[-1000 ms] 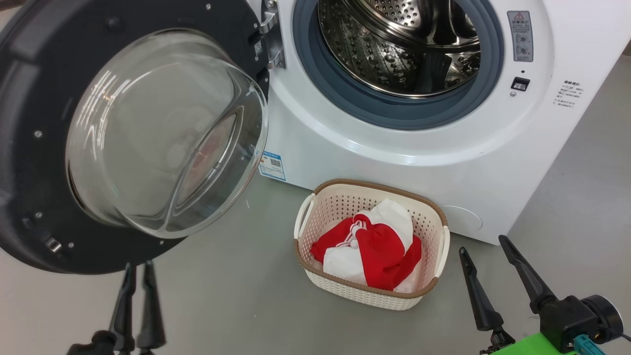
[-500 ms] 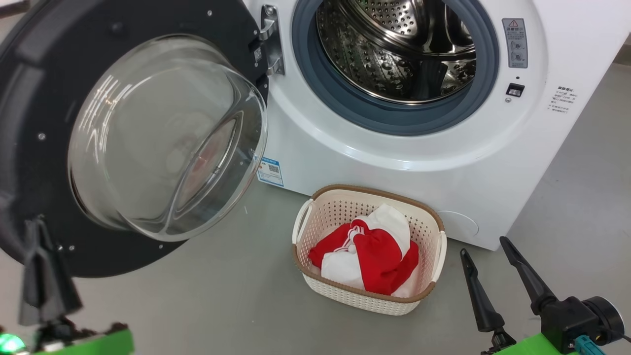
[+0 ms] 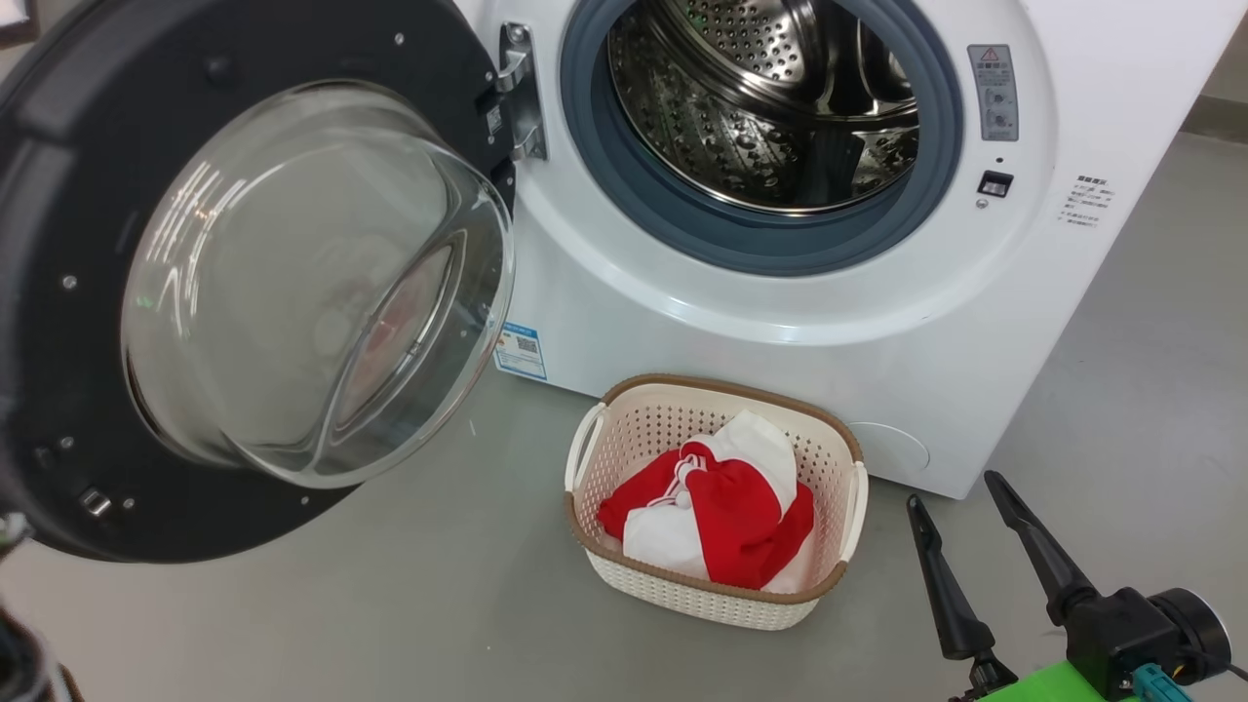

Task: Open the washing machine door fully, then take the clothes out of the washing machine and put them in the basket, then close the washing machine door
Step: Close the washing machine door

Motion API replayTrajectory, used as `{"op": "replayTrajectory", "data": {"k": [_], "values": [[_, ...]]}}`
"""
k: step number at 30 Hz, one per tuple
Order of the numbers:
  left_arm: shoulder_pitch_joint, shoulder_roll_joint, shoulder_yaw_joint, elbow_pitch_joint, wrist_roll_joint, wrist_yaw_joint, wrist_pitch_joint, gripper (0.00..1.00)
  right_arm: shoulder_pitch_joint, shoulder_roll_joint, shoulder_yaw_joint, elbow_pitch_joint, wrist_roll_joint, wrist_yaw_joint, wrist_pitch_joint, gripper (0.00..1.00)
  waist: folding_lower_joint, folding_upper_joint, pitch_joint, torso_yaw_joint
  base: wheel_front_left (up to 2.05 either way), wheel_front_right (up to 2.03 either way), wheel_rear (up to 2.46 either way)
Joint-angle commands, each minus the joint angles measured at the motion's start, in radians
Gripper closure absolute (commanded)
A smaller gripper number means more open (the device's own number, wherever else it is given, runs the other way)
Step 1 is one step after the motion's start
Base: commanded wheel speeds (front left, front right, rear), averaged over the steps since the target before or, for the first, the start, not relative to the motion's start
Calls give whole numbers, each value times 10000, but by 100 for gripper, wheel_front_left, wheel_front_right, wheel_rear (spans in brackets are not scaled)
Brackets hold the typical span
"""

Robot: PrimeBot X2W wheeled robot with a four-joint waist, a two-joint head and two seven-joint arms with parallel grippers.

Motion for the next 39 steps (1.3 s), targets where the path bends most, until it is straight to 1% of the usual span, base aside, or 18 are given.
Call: {"op": "replayTrajectory", "data": {"k": [1, 3, 5, 8, 13, 18, 24, 29, 35, 39], "values": [[-419, 400, 398, -94, -254, -29, 168, 100, -100, -133, 278, -228, 35, 50, -16, 0, 0, 0, -55, -60, 0, 0, 0], [-777, 446, 734, 302, -1050, 24, 610, 100, -36, -133, 285, -209, 63, 50, -19, 0, 0, 0, -124, -114, 0, 0, 0], [-1086, 516, 1046, 792, -1910, 166, 1268, 100, 23, -133, 304, -190, 97, 50, -23, 0, 0, 0, -179, -163, 0, 0, 0], [-1466, 824, 1423, 1444, -2709, 359, 1994, 100, 57, -133, 337, -188, 126, 50, -30, 0, 0, 0, -207, -248, 0, 0, 0], [-2080, 1401, 1698, 2595, -3473, 729, 2991, 100, 86, -133, 346, -180, 142, 50, -41, 0, 0, 0, -231, -324, 0, 0, 0], [-2721, 2210, 1805, 4019, -3637, 1017, 3526, 100, 87, -133, 411, -169, 104, 50, -33, 0, 0, 0, -218, -401, 0, 0, 0], [-3671, 2761, 2227, 5783, -4278, 1281, 3991, 100, 98, -133, 476, -162, 51, 50, 3, 0, 0, 0, -219, -489, 0, 0, 0], [-4149, 3274, 2085, 6922, -4396, 1303, 4586, 100, 92, -133, 563, -188, -65, 50, 86, 0, 0, 0, -193, -642, 0, 0, 0], [-4633, 3895, 1714, 7919, -4193, 1258, 5014, 100, 81, -133, 599, -330, -222, 50, 253, 0, 0, 0, -95, -870, 0, 0, 0], [-4792, 4086, 1372, 8389, -3982, 1197, 5241, 100, 33, -133, 617, -394, -272, 50, 308, 0, 0, 0, 7, -1007, 0, 0, 0]]}}
